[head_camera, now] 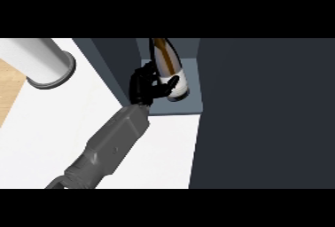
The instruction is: Pick up the wine, place it into the cabinet and close the cabinet
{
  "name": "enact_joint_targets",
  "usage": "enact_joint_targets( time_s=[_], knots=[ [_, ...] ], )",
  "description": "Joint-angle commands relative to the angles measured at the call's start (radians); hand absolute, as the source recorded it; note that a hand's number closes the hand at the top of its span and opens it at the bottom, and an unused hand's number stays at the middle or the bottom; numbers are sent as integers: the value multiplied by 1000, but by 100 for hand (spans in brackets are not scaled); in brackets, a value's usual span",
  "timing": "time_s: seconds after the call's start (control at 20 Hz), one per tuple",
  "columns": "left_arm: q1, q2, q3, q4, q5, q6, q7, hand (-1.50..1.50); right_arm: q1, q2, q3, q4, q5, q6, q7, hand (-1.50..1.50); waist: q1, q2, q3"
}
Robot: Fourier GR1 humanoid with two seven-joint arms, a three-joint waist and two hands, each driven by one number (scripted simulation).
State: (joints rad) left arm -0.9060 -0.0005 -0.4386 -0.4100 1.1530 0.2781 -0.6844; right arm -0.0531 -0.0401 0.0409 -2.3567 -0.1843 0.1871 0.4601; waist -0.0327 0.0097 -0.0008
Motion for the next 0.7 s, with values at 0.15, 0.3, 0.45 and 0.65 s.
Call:
enact_joint_targets(
  time_s=[0.15, 0.3, 0.45, 0.65],
  knots=[
    [-110, 0, 10, 123, 22, -12, 44, 150, -13, -3, -5, 0, -7, 1, -6, -150, -17, 3, 0],
    [-182, 0, 25, 147, 48, 41, 94, 150, -25, 6, 28, -2, 6, -10, 19, -150, -36, 9, 0],
    [-157, 0, 23, 196, 31, -33, 74, 150, -16, 18, 32, 28, 25, -5, -26, -150, -28, 10, 0],
    [-196, 0, 2, 128, 71, 64, 83, 150, -48, -18, -1, 36, -27, 20, 0, -150, -52, 11, 0]
  ],
)
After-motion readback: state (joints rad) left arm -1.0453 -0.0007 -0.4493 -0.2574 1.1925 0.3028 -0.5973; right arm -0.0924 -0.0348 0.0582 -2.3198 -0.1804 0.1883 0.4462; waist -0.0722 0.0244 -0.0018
